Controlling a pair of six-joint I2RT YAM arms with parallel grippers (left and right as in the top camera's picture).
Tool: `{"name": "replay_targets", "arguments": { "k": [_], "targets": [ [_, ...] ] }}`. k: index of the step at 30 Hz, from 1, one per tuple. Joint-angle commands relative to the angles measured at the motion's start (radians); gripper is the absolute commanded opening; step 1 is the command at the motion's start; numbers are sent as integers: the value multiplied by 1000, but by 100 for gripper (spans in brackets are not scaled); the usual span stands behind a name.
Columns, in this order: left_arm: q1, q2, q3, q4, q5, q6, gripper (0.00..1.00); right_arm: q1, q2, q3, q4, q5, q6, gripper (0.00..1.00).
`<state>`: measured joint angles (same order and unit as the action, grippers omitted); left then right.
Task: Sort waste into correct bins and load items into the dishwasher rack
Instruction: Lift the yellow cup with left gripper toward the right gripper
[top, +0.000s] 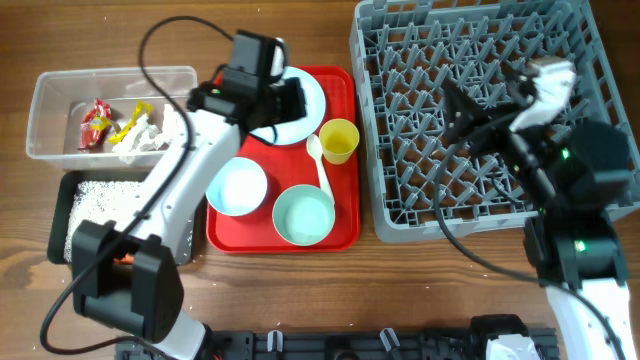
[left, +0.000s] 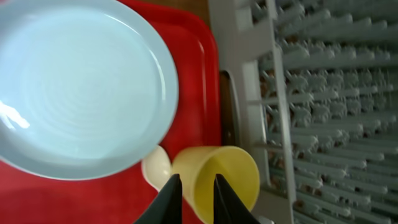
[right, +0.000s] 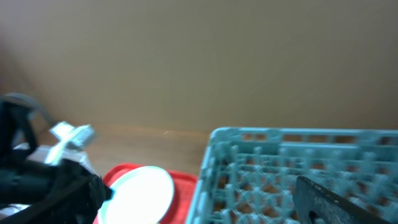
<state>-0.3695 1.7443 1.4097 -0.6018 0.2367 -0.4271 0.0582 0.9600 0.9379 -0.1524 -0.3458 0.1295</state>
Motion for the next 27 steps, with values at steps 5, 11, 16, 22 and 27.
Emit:
{"name": "replay_targets", "arguments": {
  "k": [5,11,16,22,27],
  "targets": [
    [-61,109,10,8,29,-7,25,4,175,18,-51,-145,106,99],
    [-63,164,10,-32,29,-7,25,4,255,18,-103,-144,80,100],
    [-89,170,9,-51,28,-6,25,4,299,18,-116,-102,80,100],
    [-118,171,8,-59,-26,-7,25,4,340,18,-159,-88,83,100],
    [-118,185,-20,-60,-44,-10,24,4,344,18,-159,-88,80,100]
  ]
}}
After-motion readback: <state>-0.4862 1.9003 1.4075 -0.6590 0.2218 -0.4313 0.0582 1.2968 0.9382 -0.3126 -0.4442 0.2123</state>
